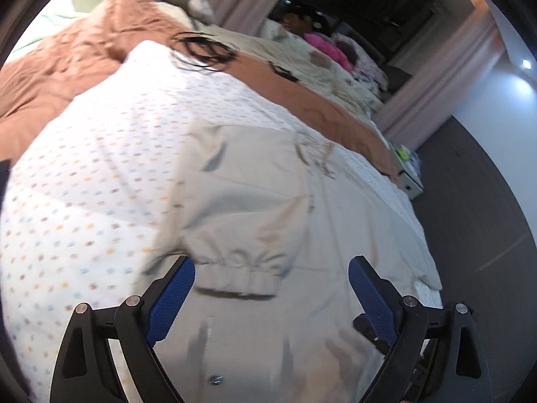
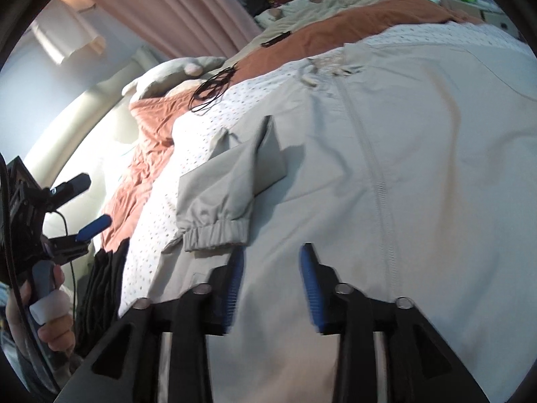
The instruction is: Fold large clothes
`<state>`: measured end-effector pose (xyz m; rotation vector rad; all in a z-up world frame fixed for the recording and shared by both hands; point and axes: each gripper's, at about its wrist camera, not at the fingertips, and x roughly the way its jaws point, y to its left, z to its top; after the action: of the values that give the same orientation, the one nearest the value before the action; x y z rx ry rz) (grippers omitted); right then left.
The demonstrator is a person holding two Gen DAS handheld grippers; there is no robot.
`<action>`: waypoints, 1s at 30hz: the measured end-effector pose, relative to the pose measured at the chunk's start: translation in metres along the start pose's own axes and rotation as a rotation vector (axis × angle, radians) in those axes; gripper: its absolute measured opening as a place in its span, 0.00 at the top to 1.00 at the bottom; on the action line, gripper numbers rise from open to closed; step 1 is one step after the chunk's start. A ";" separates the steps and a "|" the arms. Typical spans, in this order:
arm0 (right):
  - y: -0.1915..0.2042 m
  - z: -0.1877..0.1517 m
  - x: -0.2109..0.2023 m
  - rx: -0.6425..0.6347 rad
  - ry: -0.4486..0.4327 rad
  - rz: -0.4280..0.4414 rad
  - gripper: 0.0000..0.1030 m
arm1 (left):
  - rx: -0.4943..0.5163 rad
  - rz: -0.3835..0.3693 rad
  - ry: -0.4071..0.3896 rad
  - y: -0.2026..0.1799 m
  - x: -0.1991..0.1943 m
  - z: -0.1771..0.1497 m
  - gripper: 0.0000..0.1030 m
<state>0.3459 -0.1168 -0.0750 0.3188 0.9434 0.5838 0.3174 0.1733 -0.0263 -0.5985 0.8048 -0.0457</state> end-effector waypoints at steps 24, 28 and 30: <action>0.144 -0.011 0.158 -0.534 0.245 -0.141 0.25 | -0.212 0.209 -0.078 0.122 -0.058 -0.044 0.33; 0.141 -0.017 0.179 -0.582 0.257 -0.212 0.31 | -0.203 0.204 -0.079 0.120 -0.057 -0.043 0.33; 0.139 -0.014 0.176 -0.598 0.239 -0.240 0.67 | -0.198 0.203 -0.083 0.118 -0.057 -0.042 0.33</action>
<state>0.3681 0.1000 -0.1299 -0.4029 0.9706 0.6607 0.2266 0.2658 -0.0720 -0.6974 0.7913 0.2457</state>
